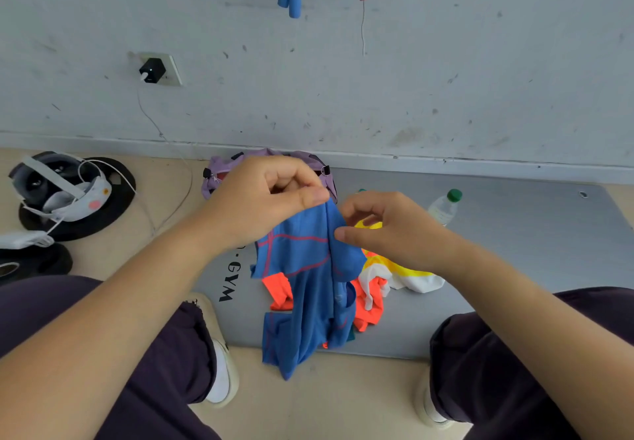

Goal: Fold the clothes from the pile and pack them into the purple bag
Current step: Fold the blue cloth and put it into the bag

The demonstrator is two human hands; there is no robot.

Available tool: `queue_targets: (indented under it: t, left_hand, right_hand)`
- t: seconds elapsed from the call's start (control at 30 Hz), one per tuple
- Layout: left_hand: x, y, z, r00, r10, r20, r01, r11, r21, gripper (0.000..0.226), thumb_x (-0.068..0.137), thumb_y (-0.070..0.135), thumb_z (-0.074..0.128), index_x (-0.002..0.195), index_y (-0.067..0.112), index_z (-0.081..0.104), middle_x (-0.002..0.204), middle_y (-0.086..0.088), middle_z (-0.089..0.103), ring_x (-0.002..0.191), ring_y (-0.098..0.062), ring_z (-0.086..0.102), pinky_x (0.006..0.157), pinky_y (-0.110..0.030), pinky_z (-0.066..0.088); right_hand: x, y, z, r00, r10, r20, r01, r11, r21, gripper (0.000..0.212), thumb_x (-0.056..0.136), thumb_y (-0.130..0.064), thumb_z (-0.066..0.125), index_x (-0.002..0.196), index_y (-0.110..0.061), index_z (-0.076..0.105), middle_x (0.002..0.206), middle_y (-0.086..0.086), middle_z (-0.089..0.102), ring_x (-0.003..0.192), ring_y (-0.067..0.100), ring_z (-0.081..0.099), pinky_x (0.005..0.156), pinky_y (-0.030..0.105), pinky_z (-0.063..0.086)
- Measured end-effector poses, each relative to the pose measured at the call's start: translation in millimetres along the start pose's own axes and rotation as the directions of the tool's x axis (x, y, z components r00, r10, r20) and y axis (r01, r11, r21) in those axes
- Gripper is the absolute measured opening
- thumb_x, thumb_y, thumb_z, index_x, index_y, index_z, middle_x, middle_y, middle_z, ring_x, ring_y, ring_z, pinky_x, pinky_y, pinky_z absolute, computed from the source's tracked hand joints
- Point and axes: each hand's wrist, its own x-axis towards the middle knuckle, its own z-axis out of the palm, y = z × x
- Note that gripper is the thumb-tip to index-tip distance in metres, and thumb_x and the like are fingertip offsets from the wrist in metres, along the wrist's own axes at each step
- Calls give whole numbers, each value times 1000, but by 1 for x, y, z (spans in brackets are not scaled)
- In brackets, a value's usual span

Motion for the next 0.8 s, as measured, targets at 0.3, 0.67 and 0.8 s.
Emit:
queue_targets:
  t: [0.3, 0.67, 0.8]
  left_hand:
    - [6, -13, -27, 965, -134, -226, 96, 981, -170, 9, 86, 23, 72, 77, 24, 73, 77, -8, 63, 75, -14, 51, 71, -27, 42]
    - [1, -6, 0, 953, -92, 287, 111, 992, -51, 42, 68, 41, 83, 105, 27, 68, 110, 13, 71, 112, -2, 62, 100, -23, 46]
    - [1, 3, 18, 946, -112, 304, 156, 980, -124, 39, 66, 47, 79, 89, 21, 62, 61, 3, 52, 58, -14, 43, 60, -32, 34]
  right_hand:
    - [6, 17, -25, 989, 129, -77, -139, 981, -139, 14, 88, -16, 67, 78, -25, 65, 80, -10, 67, 74, -1, 58, 69, 12, 43]
    - [-9, -15, -24, 984, 3, 178, -55, 956, 290, 14, 97, -7, 54, 98, 3, 64, 88, 12, 67, 84, 16, 59, 82, 32, 45]
    - [-12, -21, -18, 988, -11, 157, -41, 945, 326, 10, 94, -8, 60, 99, -6, 69, 93, 14, 73, 88, 18, 63, 85, 40, 47]
